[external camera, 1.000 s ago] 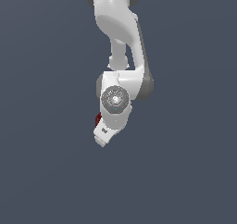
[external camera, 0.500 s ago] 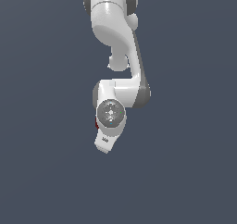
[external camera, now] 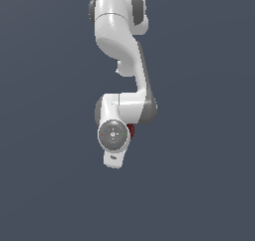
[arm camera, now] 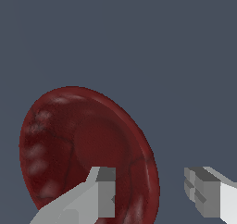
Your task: Pick up the object and move it to a goal position.
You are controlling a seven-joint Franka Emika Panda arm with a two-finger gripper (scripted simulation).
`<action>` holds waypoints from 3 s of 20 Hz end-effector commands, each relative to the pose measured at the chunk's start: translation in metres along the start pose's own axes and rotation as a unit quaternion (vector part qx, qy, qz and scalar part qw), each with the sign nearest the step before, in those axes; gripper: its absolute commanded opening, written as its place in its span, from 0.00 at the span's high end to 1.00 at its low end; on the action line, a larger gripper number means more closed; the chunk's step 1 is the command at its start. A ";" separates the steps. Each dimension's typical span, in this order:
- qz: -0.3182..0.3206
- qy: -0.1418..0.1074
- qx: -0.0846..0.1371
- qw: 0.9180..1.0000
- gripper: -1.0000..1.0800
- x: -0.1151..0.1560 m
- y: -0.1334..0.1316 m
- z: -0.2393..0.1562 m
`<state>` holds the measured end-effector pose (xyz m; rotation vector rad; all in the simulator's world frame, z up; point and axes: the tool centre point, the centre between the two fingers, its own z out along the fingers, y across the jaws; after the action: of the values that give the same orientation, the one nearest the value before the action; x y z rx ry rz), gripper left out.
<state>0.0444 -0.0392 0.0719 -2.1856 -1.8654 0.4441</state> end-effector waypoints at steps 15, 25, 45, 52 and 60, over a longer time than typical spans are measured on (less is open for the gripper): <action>-0.087 0.002 0.026 0.996 0.38 -0.010 0.005 0.012; -0.086 0.002 0.026 0.996 0.38 -0.010 0.004 0.032; -0.086 0.002 0.026 0.996 1.00 -0.010 0.001 0.038; -0.086 0.002 0.026 0.996 1.00 -0.011 -0.012 0.029; -0.086 0.002 0.026 0.996 1.00 -0.013 -0.048 0.004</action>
<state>0.0020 -0.0449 0.0769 -1.9682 -1.9947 0.4507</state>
